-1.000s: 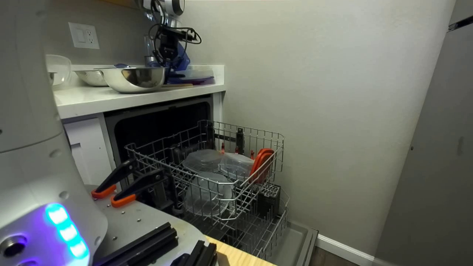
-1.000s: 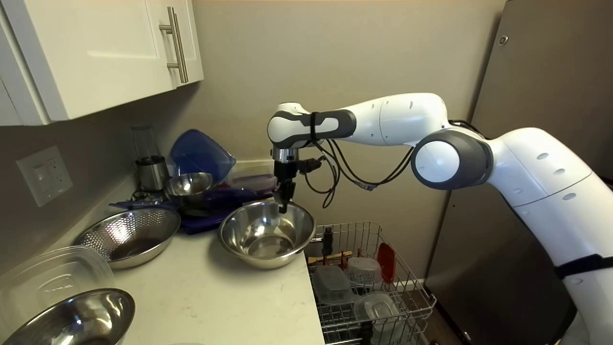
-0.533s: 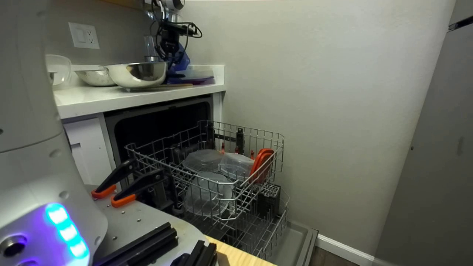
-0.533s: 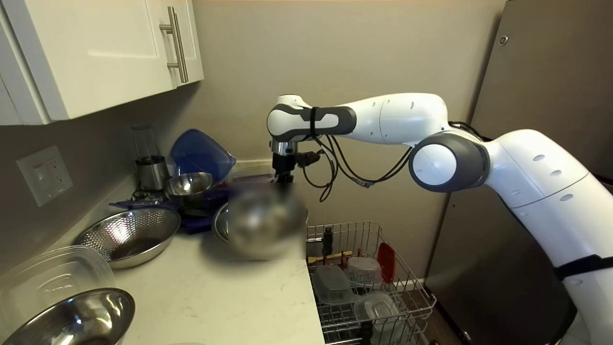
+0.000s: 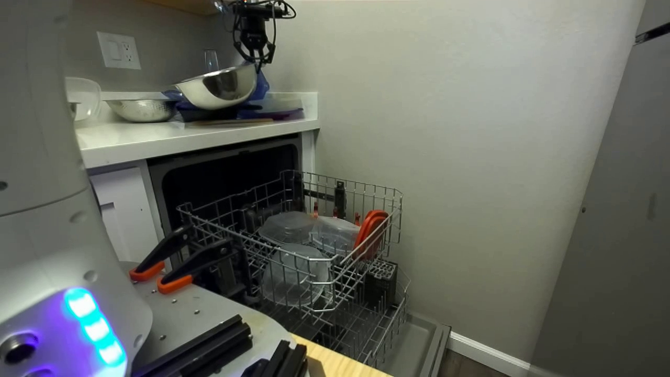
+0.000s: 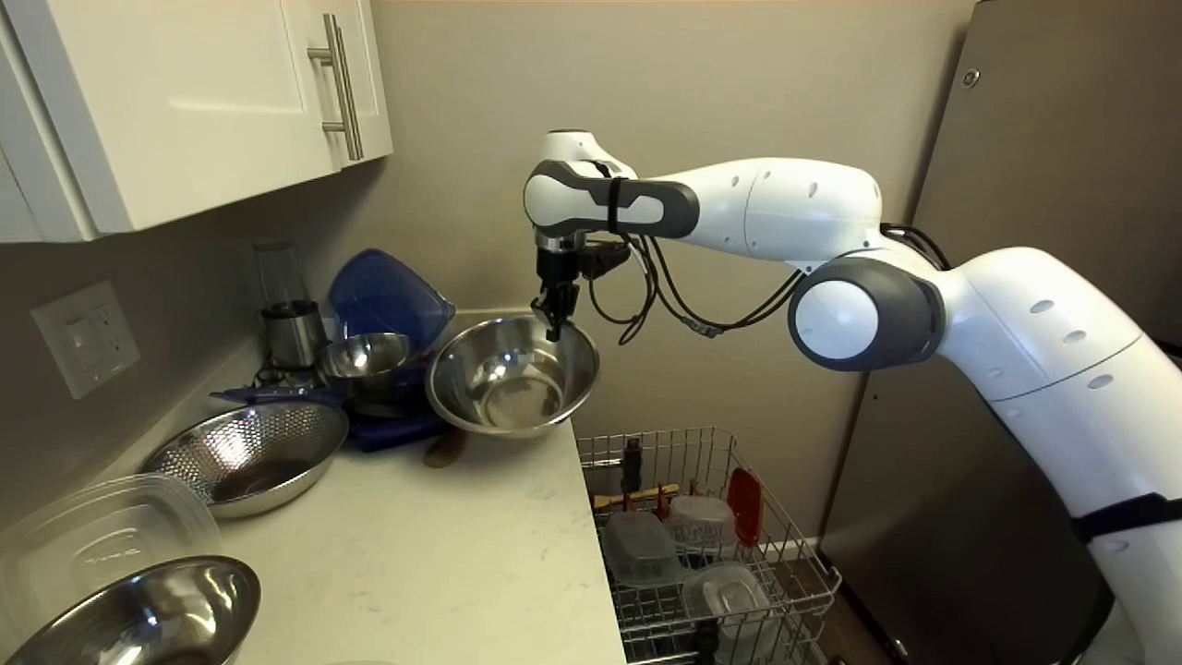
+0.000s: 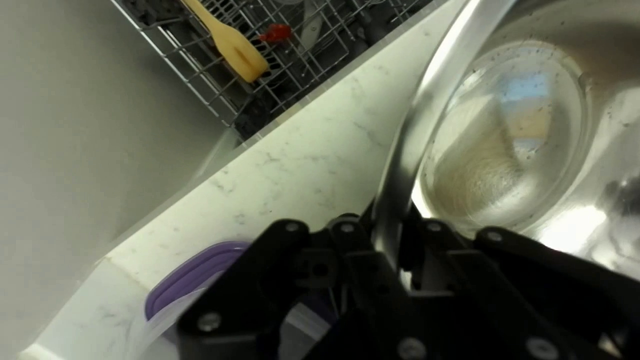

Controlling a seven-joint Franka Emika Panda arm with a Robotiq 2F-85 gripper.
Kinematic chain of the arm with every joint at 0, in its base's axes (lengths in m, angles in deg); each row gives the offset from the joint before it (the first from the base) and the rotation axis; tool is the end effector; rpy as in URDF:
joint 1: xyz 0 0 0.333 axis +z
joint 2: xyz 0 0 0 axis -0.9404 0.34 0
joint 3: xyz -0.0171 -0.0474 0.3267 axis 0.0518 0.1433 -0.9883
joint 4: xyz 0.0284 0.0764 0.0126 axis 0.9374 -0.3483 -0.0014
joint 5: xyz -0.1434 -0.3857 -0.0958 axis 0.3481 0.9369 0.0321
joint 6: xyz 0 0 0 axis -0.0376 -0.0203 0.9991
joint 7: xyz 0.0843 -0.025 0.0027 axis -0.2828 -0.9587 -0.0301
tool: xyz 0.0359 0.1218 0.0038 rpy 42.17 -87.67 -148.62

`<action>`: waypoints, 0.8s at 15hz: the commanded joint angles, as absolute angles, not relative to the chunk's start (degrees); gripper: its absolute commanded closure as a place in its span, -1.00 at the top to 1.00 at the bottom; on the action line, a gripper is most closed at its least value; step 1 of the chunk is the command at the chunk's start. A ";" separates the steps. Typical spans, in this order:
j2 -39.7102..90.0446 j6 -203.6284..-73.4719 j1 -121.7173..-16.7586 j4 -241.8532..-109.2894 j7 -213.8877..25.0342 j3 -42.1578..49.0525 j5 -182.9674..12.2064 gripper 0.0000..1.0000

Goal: Transfer the silver bowl to the dishwasher

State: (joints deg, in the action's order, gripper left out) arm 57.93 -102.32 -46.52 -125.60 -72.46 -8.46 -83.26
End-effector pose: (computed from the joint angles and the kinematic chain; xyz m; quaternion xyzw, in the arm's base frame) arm 0.7309 0.3774 0.4439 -0.9179 -0.3920 -0.0596 0.0145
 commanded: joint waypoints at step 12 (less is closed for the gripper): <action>55.47 -88.16 -37.65 -118.55 -75.66 4.70 -63.13 -0.97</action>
